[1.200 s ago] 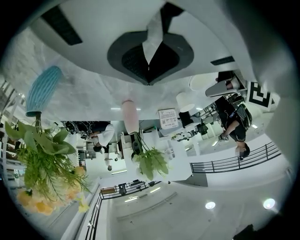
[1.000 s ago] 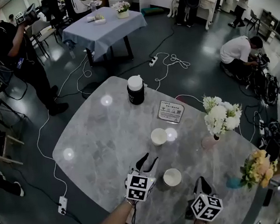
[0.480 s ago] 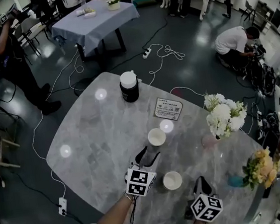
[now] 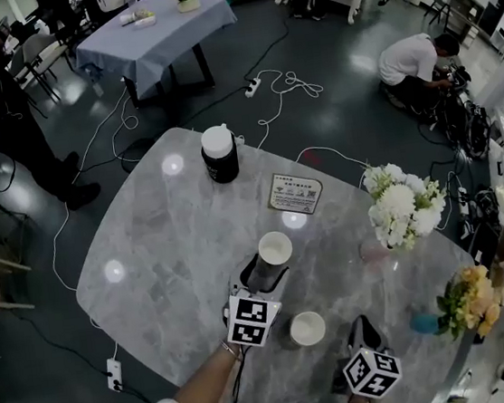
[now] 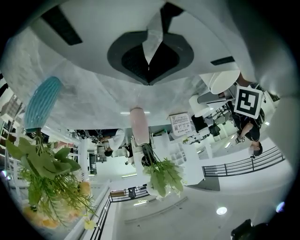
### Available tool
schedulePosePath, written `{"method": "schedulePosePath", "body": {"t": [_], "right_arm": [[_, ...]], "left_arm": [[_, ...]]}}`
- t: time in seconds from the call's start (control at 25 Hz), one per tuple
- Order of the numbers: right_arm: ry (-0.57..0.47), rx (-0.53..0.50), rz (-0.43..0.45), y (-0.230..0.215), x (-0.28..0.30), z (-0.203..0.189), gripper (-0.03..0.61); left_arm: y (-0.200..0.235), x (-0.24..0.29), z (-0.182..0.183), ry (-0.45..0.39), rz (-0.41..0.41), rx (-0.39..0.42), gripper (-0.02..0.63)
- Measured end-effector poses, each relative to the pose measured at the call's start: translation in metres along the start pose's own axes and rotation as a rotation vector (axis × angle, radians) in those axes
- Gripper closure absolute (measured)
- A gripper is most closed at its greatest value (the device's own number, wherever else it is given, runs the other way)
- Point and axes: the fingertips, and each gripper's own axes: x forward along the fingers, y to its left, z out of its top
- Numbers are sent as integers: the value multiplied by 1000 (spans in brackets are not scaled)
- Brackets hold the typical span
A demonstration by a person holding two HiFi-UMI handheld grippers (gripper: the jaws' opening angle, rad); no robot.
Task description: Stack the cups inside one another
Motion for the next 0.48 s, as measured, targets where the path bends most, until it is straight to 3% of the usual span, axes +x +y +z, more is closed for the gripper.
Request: {"method": "schedulePosePath", "body": {"t": [0.48], "right_arm": [[-6, 26, -14, 2, 3, 2, 572]], "left_arm": [[3, 14, 2, 53, 14, 14, 287]]}}
